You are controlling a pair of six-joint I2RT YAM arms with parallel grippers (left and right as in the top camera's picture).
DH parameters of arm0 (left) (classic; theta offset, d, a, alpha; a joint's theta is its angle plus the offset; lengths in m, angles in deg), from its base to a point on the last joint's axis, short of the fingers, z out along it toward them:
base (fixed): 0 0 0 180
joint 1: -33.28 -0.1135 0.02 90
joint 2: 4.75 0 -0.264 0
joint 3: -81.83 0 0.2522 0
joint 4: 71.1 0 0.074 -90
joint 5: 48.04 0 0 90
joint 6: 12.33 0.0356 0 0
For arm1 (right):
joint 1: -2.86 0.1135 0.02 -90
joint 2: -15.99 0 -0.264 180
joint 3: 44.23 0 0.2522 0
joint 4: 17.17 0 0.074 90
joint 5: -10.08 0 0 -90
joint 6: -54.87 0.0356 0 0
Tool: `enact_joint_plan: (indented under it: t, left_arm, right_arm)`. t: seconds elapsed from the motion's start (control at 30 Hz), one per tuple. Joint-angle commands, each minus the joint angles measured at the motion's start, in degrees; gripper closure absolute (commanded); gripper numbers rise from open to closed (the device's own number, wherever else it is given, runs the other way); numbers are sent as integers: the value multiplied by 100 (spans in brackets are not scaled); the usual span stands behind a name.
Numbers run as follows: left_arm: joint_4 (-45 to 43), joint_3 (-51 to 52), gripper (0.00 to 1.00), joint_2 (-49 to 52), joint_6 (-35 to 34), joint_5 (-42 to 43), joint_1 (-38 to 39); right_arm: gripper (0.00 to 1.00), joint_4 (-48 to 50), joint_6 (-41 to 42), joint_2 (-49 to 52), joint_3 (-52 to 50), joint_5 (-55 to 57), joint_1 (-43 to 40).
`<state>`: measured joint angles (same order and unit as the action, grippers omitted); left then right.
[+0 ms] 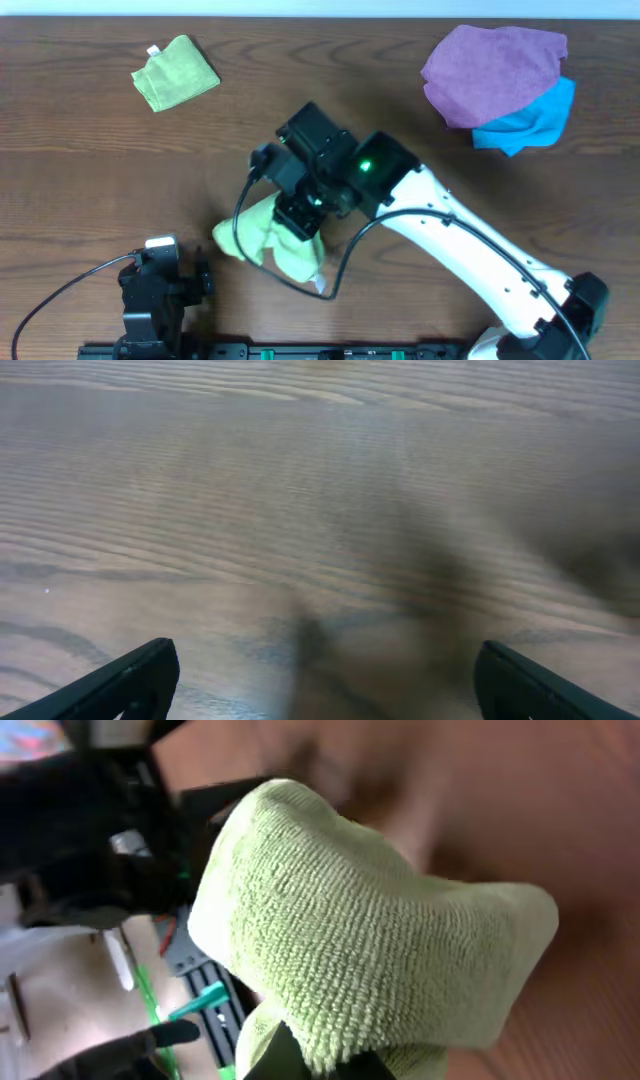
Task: Fold the cloth
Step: 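Lift the green cloth with the right gripper and drop it at table center, then move the right gripper to the green cloth's edge and grasp it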
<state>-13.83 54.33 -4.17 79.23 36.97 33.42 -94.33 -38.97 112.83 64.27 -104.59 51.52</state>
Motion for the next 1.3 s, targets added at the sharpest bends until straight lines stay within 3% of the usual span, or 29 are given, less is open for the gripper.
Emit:
enact_joint_plan:
  t: [0.0, 0.13, 0.23, 0.27, 0.3, 0.33, 0.4, 0.47, 0.5, 0.67, 0.9, 1.27]
  left_arm:
    - [15, 15, 5, -37, 66, -125, 24]
    - [15, 15, 5, -37, 63, -120, 24]
    - [15, 15, 5, -37, 63, -120, 24]
    - [15, 15, 5, -37, 63, -120, 24]
    - [15, 15, 5, -37, 63, -120, 24]
    - [15, 15, 5, -37, 63, -118, 24]
    - [15, 15, 5, -37, 63, -118, 24]
    - [15, 15, 5, -37, 63, -118, 24]
    - [15, 15, 5, -37, 63, -118, 24]
    - [17, 15, 5, -37, 63, -118, 24]
    - [15, 15, 5, -37, 63, -120, 24]
    - [-28, 15, 5, -37, -22, -94, 24]
  right_arm:
    - [99, 175, -164, -48, -48, -348, 46]
    - [98, 675, -162, 59, -343, -330, -79]
    - [99, 1167, -35, 308, -734, 820, -455]
    - [93, 1399, 153, 431, -852, 1552, -660]
    - [49, 1569, 321, 516, -914, 2120, -826]
    - [15, 1814, 697, 673, -953, 3163, -1163]
    - [16, 2037, 1180, 787, -935, 4199, -1628]
    - [11, 2229, 1403, 778, -929, 4457, -2153]
    - [5, 2258, 1410, 748, -916, 4299, -2378]
    - [8, 2050, 1123, 621, -896, 2953, -3058]
    - [13, 1001, -588, 616, -918, 837, -2806]
    - [20, 868, -1104, 756, -1309, 750, -2046]
